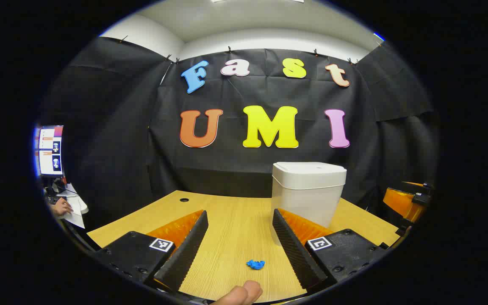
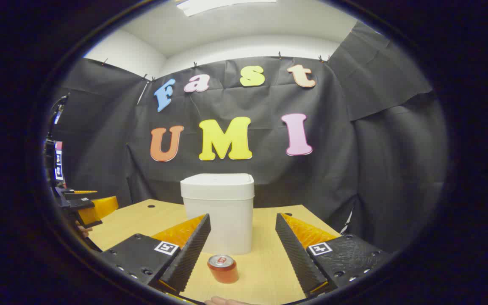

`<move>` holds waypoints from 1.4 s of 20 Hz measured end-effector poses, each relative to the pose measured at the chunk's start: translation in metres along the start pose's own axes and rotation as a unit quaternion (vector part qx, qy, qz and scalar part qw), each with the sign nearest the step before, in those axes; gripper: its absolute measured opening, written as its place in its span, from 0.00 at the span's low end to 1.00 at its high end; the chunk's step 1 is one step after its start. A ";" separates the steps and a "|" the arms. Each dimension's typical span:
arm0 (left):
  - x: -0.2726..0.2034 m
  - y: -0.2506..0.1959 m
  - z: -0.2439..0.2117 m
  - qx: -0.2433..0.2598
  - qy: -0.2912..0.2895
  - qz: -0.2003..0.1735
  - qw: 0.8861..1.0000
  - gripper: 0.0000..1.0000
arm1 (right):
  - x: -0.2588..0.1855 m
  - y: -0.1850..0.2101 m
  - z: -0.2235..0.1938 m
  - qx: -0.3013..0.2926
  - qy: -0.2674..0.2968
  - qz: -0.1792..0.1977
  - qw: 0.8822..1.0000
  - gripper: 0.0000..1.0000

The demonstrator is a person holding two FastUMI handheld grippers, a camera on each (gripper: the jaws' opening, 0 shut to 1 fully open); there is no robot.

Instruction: Press the lid of the desktop garbage bin to open it, pick up the crumpled paper on the desktop and throw it into the bin, then pick up the pop can on the desktop and drop it into the bin, and finally close the garbage bin lid.

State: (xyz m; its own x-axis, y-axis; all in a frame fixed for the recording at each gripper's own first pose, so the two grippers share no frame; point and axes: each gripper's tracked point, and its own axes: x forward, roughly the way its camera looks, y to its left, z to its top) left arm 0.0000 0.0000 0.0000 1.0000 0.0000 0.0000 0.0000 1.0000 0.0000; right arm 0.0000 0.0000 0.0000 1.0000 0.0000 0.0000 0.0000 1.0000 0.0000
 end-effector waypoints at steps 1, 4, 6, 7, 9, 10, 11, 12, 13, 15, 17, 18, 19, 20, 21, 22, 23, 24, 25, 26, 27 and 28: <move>-0.001 -0.001 -0.001 0.005 0.002 -0.007 1.000 0.99 | 0.000 -0.001 -0.001 -0.002 0.002 -0.002 1.000 0.95; -0.001 0.018 0.002 0.014 0.001 0.018 1.000 0.99 | 0.000 -0.008 -0.003 0.000 0.006 -0.010 1.000 0.95; -0.002 0.013 0.001 0.012 0.003 0.015 1.000 0.99 | 0.001 -0.011 -0.005 0.003 0.010 -0.012 1.000 0.95; -0.002 0.011 -0.001 0.011 0.007 0.011 1.000 0.99 | 0.001 -0.012 -0.005 0.003 0.010 -0.014 1.000 0.95; -0.002 0.010 -0.001 0.012 0.008 0.010 1.000 0.99 | 0.001 -0.015 -0.004 -0.002 0.009 -0.018 1.000 0.96; -0.003 0.010 0.000 0.012 0.007 0.010 1.000 0.99 | 0.002 -0.015 -0.005 -0.006 0.009 -0.019 1.000 0.95; -0.003 0.009 0.000 0.011 0.006 0.010 1.000 0.99 | 0.002 -0.016 -0.005 -0.009 0.009 -0.018 1.000 0.95; -0.003 0.010 0.001 0.010 0.004 0.011 1.000 0.99 | 0.002 -0.014 -0.006 -0.011 0.009 -0.017 1.000 0.95; -0.003 0.012 0.001 0.008 0.004 0.015 1.000 0.99 | 0.001 -0.013 -0.006 -0.012 0.009 -0.016 1.000 0.95; -0.002 0.012 -0.001 0.005 0.006 0.018 1.000 0.98 | 0.002 -0.013 -0.007 -0.011 0.010 -0.014 1.000 0.95; -0.002 0.011 -0.003 0.004 0.010 0.016 1.000 0.99 | 0.003 -0.012 -0.005 -0.011 0.008 -0.012 1.000 0.95; -0.001 0.011 -0.003 0.003 0.010 0.015 1.000 0.99 | 0.003 -0.012 -0.005 -0.013 0.006 -0.013 1.000 0.95; -0.001 0.011 -0.003 0.003 0.011 0.016 1.000 0.99 | 0.004 -0.012 -0.002 -0.014 0.004 -0.012 1.000 0.95; -0.001 0.012 -0.004 0.003 0.011 0.016 1.000 0.99 | 0.005 -0.010 -0.001 -0.014 0.002 -0.011 1.000 0.95; -0.001 0.011 -0.004 0.003 0.012 0.016 1.000 0.99 | 0.005 -0.008 0.001 -0.014 0.000 -0.008 1.000 0.95; 0.000 0.011 -0.005 0.004 0.013 0.016 1.000 0.99 | 0.006 -0.006 0.003 -0.016 -0.004 -0.006 1.000 0.95; 0.000 0.011 -0.005 0.004 0.013 0.015 1.000 0.99 | 0.008 -0.004 0.006 -0.018 -0.006 -0.005 1.000 0.95; 0.000 0.009 -0.005 0.005 0.013 0.014 1.000 0.99 | 0.009 -0.003 0.008 -0.020 -0.009 -0.004 1.000 0.96; -0.001 0.009 -0.006 0.007 0.014 0.012 1.000 0.99 | 0.012 0.001 0.015 -0.020 -0.014 0.001 1.000 0.95; 0.000 0.008 -0.006 0.008 0.014 0.012 1.000 0.99 | 0.016 0.005 0.021 -0.019 -0.018 0.006 1.000 0.96; 0.000 0.007 -0.007 0.009 0.015 0.010 1.000 0.99 | 0.020 0.008 0.030 -0.017 -0.021 0.009 1.000 0.95; 0.000 0.007 -0.008 0.010 0.016 0.010 1.000 0.99 | 0.025 0.010 0.037 -0.015 -0.024 0.012 1.000 0.94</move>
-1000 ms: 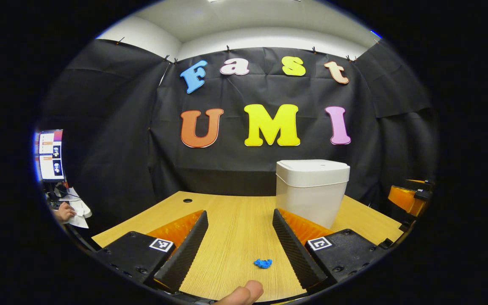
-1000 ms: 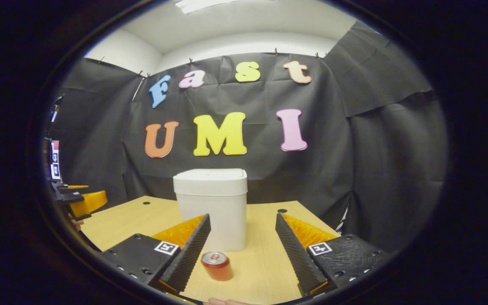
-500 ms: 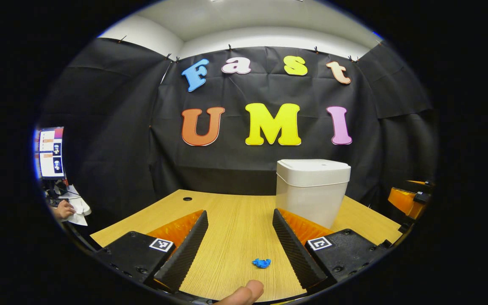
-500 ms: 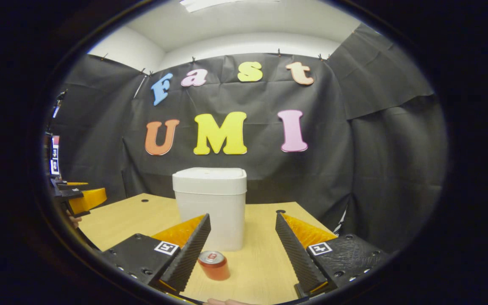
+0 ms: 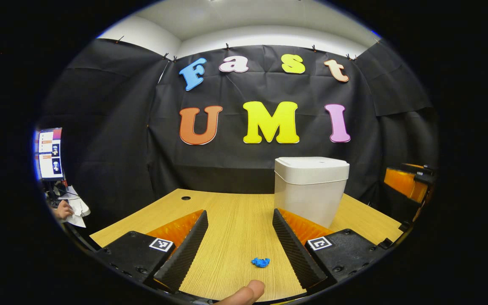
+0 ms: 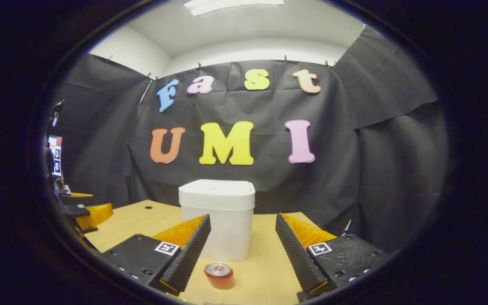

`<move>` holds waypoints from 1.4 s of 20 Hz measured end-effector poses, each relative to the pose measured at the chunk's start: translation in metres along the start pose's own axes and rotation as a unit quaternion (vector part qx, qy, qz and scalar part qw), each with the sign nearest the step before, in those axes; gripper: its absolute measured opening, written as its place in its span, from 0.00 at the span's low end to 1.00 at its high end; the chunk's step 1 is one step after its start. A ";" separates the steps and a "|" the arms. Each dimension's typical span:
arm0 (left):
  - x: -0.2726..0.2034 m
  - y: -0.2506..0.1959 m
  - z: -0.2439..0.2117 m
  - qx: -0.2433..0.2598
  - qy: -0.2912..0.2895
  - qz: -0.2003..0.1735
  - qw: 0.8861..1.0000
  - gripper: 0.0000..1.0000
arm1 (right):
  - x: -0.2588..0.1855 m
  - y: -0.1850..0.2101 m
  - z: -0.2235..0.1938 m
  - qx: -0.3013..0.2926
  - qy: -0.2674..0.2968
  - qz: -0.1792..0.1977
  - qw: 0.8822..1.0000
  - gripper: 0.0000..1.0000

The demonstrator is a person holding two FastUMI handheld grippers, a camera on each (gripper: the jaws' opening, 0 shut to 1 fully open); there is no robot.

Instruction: Press the lid of the desktop garbage bin to open it, pick up the crumpled paper on the desktop and throw it into the bin, then pick up the pop can on the desktop and drop it into the bin, and finally close the garbage bin lid.

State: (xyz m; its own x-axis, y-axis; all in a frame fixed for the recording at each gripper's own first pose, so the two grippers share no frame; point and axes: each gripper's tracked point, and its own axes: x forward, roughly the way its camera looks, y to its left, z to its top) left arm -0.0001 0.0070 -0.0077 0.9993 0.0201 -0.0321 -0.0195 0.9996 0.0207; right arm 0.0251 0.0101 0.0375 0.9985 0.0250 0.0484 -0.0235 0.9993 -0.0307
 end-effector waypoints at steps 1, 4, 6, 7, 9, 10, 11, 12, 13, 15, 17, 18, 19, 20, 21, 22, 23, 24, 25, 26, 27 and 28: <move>0.000 0.000 0.000 0.000 0.000 -0.001 1.000 0.99 | 0.007 0.004 0.010 0.006 -0.001 0.005 1.000 0.83; 0.000 0.001 0.001 -0.001 -0.001 0.000 1.000 0.99 | 0.030 0.016 0.043 0.016 -0.012 0.024 1.000 0.75; 0.001 0.002 0.001 -0.005 -0.001 0.000 1.000 0.99 | 0.047 0.023 0.066 0.005 -0.025 0.029 0.999 0.53; 0.001 0.003 0.000 -0.007 -0.001 -0.002 1.000 0.99 | 0.058 0.024 0.080 -0.005 -0.035 0.027 0.999 0.40; 0.004 0.006 -0.001 -0.007 0.003 0.001 1.000 0.99 | 0.075 0.038 0.100 -0.011 -0.049 0.043 0.998 0.22; 0.005 0.009 -0.002 -0.009 0.005 0.004 1.000 0.99 | 0.084 0.043 0.099 -0.013 -0.037 0.050 0.998 0.17; 0.005 0.012 -0.003 -0.013 0.008 0.006 1.000 0.99 | 0.093 0.055 0.099 -0.011 -0.026 0.065 0.997 0.06; 0.006 0.013 -0.005 -0.018 0.011 0.006 1.000 0.99 | 0.103 0.060 0.096 -0.008 -0.010 0.068 0.998 0.01; 0.007 0.013 -0.006 -0.021 0.013 0.005 1.000 0.99 | 0.113 0.066 0.093 -0.008 0.005 0.068 0.998 0.00; 0.008 0.015 -0.007 -0.021 0.014 0.006 1.000 0.99 | 0.134 0.080 0.080 -0.017 0.038 0.074 0.996 0.00; 0.008 0.018 -0.006 -0.017 0.013 0.009 1.000 0.99 | 0.150 0.083 0.060 -0.016 0.074 0.068 0.995 0.01; 0.008 0.020 -0.006 -0.017 0.013 0.010 1.000 0.99 | 0.159 0.082 0.050 -0.020 0.094 0.060 0.994 0.00; 0.008 0.021 -0.006 -0.018 0.014 0.010 1.000 0.99 | 0.167 0.081 0.041 -0.022 0.110 0.057 0.992 0.00; 0.009 0.021 -0.006 -0.019 0.014 0.010 1.000 0.99 | 0.173 0.084 0.037 -0.021 0.117 0.059 0.991 0.01; 0.009 0.021 -0.007 -0.019 0.015 0.011 1.000 0.99 | 0.177 0.085 0.034 -0.020 0.121 0.058 0.991 0.01; 0.009 0.022 -0.007 -0.019 0.016 0.012 1.000 0.99 | 0.178 0.082 0.030 -0.022 0.127 0.053 0.990 0.00; 0.010 0.022 -0.007 -0.020 0.017 0.012 1.000 0.99 | 0.179 0.082 0.027 -0.021 0.131 0.051 0.990 0.01; 0.011 0.024 -0.009 -0.021 0.018 0.012 1.000 0.99 | 0.180 0.083 0.023 -0.020 0.137 0.051 0.989 0.01; 0.012 0.024 -0.010 -0.022 0.019 0.013 0.999 0.99 | 0.182 0.082 0.021 -0.021 0.143 0.047 0.988 0.01; 0.011 0.024 -0.010 -0.024 0.020 0.014 0.999 0.99 | 0.182 0.081 0.018 -0.022 0.149 0.044 0.988 0.01; 0.012 0.025 -0.011 -0.024 0.022 0.014 0.999 0.99 | 0.183 0.081 0.015 -0.026 0.154 0.044 0.987 0.00; 0.011 0.024 -0.012 -0.024 0.023 0.014 0.999 0.99 | 0.183 0.081 0.012 -0.028 0.159 0.042 0.986 0.01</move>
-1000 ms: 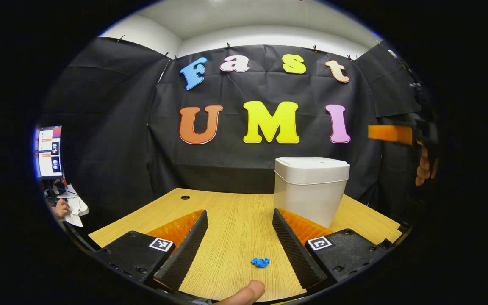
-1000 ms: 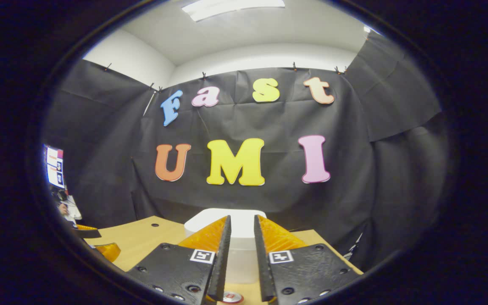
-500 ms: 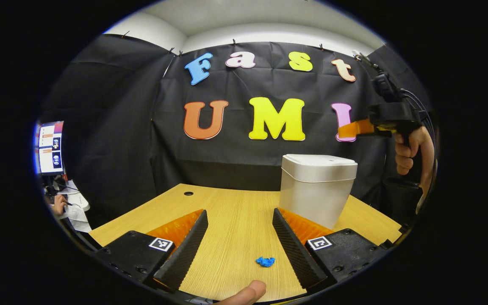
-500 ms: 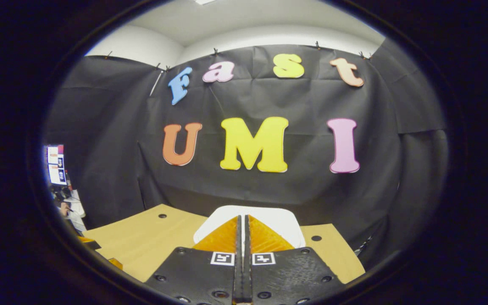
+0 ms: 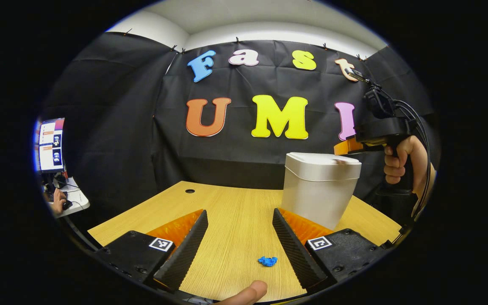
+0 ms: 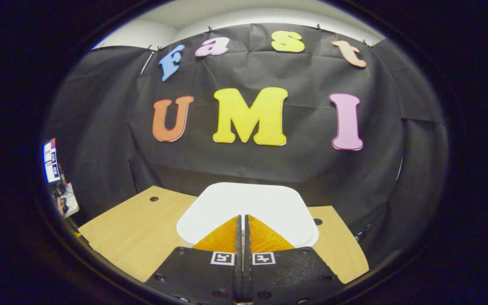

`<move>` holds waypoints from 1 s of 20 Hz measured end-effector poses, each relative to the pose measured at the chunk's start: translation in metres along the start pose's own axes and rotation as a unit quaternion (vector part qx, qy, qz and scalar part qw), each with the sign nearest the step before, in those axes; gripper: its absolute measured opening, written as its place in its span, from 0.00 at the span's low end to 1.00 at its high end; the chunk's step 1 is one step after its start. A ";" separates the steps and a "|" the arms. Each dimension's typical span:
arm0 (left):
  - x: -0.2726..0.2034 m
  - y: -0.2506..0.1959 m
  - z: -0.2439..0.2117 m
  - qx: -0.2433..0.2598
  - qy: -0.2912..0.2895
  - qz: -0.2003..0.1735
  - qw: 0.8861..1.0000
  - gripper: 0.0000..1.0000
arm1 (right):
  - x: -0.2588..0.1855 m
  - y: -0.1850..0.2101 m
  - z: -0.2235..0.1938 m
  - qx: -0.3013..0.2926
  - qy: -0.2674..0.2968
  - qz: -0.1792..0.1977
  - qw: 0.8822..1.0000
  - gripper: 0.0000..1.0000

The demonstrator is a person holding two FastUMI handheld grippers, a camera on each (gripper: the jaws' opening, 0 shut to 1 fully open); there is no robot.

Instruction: Press the lid of the desktop garbage bin to open it, pick up the crumpled paper on the desktop and throw it into the bin, then pick up the pop can on the desktop and drop it into the bin, and finally close the garbage bin lid.

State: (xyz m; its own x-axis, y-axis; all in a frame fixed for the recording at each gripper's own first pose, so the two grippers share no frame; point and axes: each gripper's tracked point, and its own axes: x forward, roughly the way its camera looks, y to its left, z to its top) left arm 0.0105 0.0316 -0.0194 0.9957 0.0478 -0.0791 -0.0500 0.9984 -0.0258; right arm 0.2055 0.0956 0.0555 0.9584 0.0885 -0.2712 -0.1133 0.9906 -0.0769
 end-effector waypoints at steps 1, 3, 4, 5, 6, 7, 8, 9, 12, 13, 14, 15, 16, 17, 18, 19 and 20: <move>0.000 -0.001 0.000 0.001 0.000 0.000 1.000 0.99 | 0.001 0.000 -0.005 -0.002 0.009 0.000 1.000 0.00; 0.001 -0.002 -0.001 -0.001 0.001 -0.002 1.000 0.99 | 0.002 0.001 -0.011 -0.008 0.020 0.004 1.000 0.01; 0.000 -0.004 -0.001 -0.001 0.002 -0.004 1.000 0.99 | 0.002 0.000 -0.019 -0.004 0.035 0.004 0.999 0.01; 0.000 -0.005 -0.001 -0.001 0.003 -0.006 1.000 0.99 | 0.002 -0.001 -0.019 -0.002 0.037 0.003 0.999 0.03; 0.000 -0.006 -0.001 -0.001 0.003 -0.007 1.000 0.99 | 0.000 -0.003 -0.021 -0.014 0.045 -0.001 0.999 0.01; 0.000 -0.007 -0.002 0.000 0.003 -0.009 1.000 0.99 | -0.004 -0.004 -0.018 -0.016 0.046 -0.008 0.999 0.01; -0.001 -0.008 -0.001 0.001 0.003 -0.010 1.000 0.99 | -0.010 -0.002 -0.017 -0.007 0.043 -0.007 0.999 0.01; -0.001 -0.009 -0.002 0.002 0.003 -0.010 1.000 0.99 | -0.017 0.002 -0.016 -0.010 0.041 -0.002 0.999 0.01; -0.001 -0.007 -0.001 0.006 0.000 -0.009 1.000 0.99 | -0.038 0.006 -0.021 -0.021 0.019 0.002 1.000 0.00; -0.001 -0.007 0.000 0.007 0.000 -0.009 1.000 0.99 | -0.045 0.004 -0.022 -0.025 0.004 -0.001 1.000 0.00; 0.000 -0.007 -0.002 0.008 0.001 -0.008 1.000 0.99 | -0.050 0.007 -0.023 -0.025 -0.004 0.003 1.000 0.00; 0.000 -0.008 -0.003 0.009 0.003 -0.007 1.000 0.99 | -0.055 0.010 -0.026 -0.023 -0.008 0.011 1.000 0.00; 0.000 -0.008 -0.004 0.009 0.003 -0.008 1.000 0.99 | -0.060 0.013 -0.029 -0.018 -0.009 0.019 1.000 0.01; 0.001 -0.008 -0.005 0.009 0.005 -0.009 1.000 0.99 | -0.066 0.016 -0.029 -0.014 -0.010 0.027 0.999 0.01; 0.002 -0.007 -0.007 0.008 0.008 -0.008 1.000 0.99 | -0.072 0.016 -0.028 -0.009 -0.015 0.031 0.999 0.01; 0.002 -0.008 -0.008 0.008 0.010 -0.008 1.000 0.99 | -0.079 0.015 -0.025 -0.008 -0.025 0.032 0.999 0.01; 0.003 -0.007 -0.009 0.007 0.011 -0.007 1.000 0.99 | -0.087 0.015 -0.023 -0.010 -0.035 0.031 0.999 0.00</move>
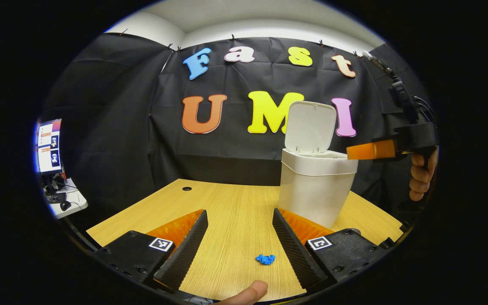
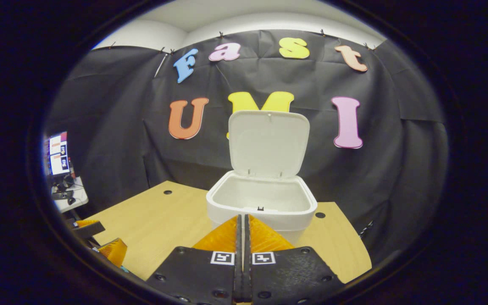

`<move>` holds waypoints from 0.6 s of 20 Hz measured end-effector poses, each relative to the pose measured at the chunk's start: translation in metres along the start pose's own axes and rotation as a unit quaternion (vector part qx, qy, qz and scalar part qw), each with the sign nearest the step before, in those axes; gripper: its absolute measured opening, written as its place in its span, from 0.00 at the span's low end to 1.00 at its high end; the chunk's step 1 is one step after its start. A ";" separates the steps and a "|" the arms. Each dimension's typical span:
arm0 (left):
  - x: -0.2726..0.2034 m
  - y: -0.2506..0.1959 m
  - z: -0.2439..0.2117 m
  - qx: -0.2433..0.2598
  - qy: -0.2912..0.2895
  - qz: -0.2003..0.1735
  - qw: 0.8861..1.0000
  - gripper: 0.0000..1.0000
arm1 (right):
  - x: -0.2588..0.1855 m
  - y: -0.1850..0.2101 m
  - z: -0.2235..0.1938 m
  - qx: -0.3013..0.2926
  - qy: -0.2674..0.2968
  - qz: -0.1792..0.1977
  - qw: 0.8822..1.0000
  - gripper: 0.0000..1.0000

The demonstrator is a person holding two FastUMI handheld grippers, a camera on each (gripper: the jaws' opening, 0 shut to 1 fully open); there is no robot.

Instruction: Press the lid of the desktop garbage bin to open it, pick up the crumpled paper on the desktop and throw it into the bin, then pick up the pop can on the desktop and drop it into the bin, and finally close the garbage bin lid.

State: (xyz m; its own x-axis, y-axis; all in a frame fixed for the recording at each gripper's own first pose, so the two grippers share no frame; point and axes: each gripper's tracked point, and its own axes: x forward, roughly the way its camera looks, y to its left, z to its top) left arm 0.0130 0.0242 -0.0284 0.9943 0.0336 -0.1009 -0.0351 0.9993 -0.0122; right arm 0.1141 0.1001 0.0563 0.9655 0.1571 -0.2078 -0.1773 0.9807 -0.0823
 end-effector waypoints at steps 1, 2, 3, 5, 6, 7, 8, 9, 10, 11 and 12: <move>0.002 0.001 0.000 -0.001 -0.001 0.001 1.000 0.99 | -0.007 0.000 0.003 -0.004 -0.012 -0.001 1.000 0.00; 0.003 0.001 -0.001 -0.004 -0.001 0.000 1.000 0.99 | -0.014 0.001 0.005 -0.008 -0.020 -0.001 1.000 0.00; 0.005 0.001 -0.002 -0.007 0.003 -0.002 1.000 0.99 | -0.020 0.003 0.004 -0.010 -0.024 0.002 1.000 0.00; 0.008 0.001 -0.006 -0.010 0.009 -0.002 1.000 0.99 | -0.033 0.008 0.002 -0.015 -0.032 0.003 0.999 0.01; 0.010 0.002 -0.009 -0.010 0.013 -0.001 1.000 0.99 | -0.042 0.009 0.001 -0.018 -0.038 0.005 0.999 0.01; 0.012 0.001 -0.012 -0.007 0.019 -0.001 1.000 0.99 | -0.045 0.013 -0.001 -0.022 -0.045 0.011 0.999 0.07; 0.014 0.001 -0.014 -0.004 0.023 -0.001 1.000 0.99 | -0.052 0.013 -0.001 -0.025 -0.053 0.011 0.998 0.24; 0.016 0.000 -0.017 -0.002 0.026 0.000 1.000 0.99 | -0.057 0.013 -0.003 -0.023 -0.060 0.012 0.998 0.42; 0.017 0.000 -0.020 0.000 0.030 0.000 1.000 0.99 | -0.061 0.010 -0.003 -0.018 -0.064 0.003 0.998 0.45; 0.019 -0.002 -0.023 0.003 0.034 -0.002 0.999 0.99 | -0.064 0.004 -0.004 -0.011 -0.068 -0.012 0.998 0.60; 0.021 -0.005 -0.026 0.005 0.037 -0.005 0.999 0.99 | -0.068 0.002 -0.006 -0.007 -0.074 -0.015 0.997 0.72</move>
State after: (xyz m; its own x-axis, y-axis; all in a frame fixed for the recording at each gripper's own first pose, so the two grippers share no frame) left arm 0.0313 0.0199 -0.0562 0.9843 0.0234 -0.1750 -0.0244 0.9997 -0.0036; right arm 0.0473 0.0904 0.0640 0.9878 0.1441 -0.0595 -0.1495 0.9837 -0.0994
